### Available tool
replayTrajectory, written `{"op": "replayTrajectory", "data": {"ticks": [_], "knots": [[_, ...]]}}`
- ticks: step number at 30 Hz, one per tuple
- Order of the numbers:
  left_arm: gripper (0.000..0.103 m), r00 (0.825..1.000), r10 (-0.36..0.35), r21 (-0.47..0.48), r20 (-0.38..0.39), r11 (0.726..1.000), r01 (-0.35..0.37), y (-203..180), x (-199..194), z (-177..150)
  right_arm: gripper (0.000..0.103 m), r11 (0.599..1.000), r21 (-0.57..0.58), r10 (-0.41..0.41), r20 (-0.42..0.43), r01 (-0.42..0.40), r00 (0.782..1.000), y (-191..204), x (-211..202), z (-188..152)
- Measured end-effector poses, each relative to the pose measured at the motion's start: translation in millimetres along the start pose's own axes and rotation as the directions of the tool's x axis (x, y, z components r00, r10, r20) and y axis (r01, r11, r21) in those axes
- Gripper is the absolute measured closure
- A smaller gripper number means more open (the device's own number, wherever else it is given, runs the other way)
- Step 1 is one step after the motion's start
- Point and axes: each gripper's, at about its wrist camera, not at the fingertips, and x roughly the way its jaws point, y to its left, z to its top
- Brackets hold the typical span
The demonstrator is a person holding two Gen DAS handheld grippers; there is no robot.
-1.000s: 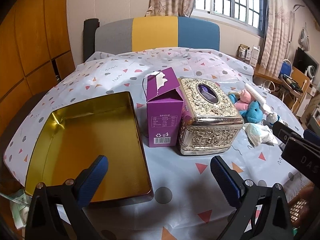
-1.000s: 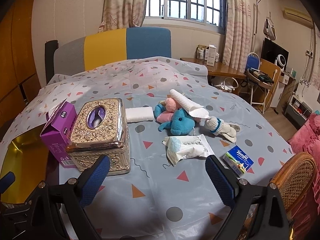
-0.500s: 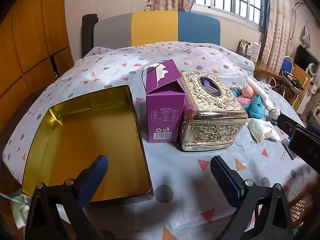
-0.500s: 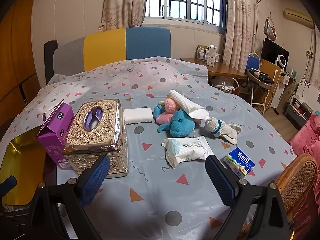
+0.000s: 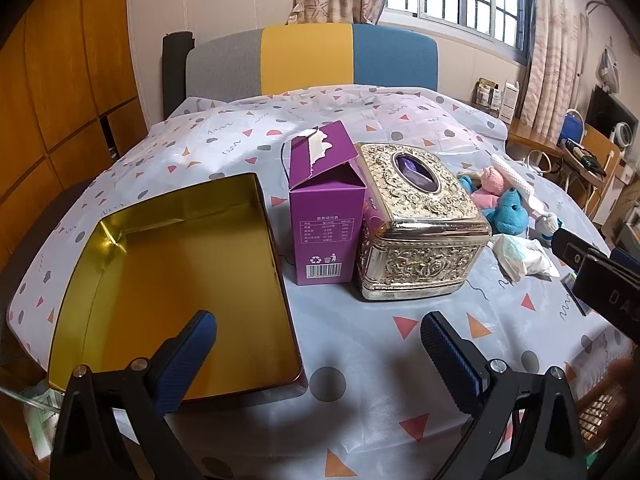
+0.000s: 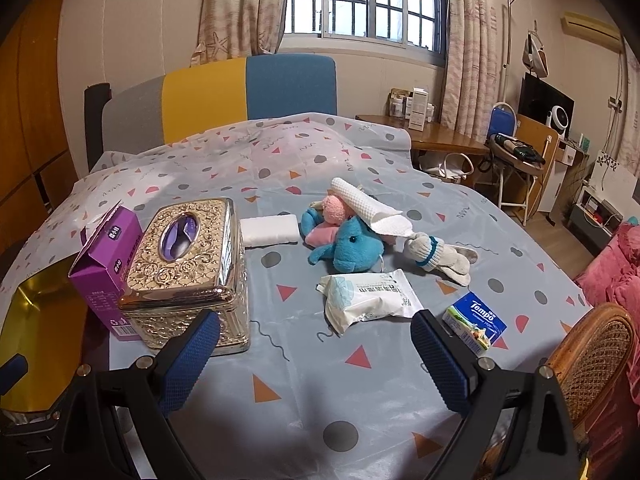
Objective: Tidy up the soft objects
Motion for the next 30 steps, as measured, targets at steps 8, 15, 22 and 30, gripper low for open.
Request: {"op": "replayTrajectory", "data": {"ticks": [8,15,22,30], "knots": [[0.000,1.000,-0.003,0.011,0.005,1.000,0.003,-3,-2,0,0.005,1.000,0.008,-0.002,-0.004,0.002,1.000,-3,0,0],[0.000,1.000,-0.013,0.015,0.000,1.000,0.012,-5,-1,1,0.005,1.000,0.012,-0.004,-0.003,0.004,1.000,-4,0,2],[0.000,0.996,-0.093,0.049,0.012,0.995,0.093,-12,-3,5,0.005,0.999,0.043,-0.007,-0.016,0.008,1.000,-20,7,9],[0.000,0.942,-0.335,0.169,-0.026,0.927,0.334,-46,-14,35,0.005,0.975,0.213,-0.062,-0.039,0.069,0.997,-90,21,30]]}}
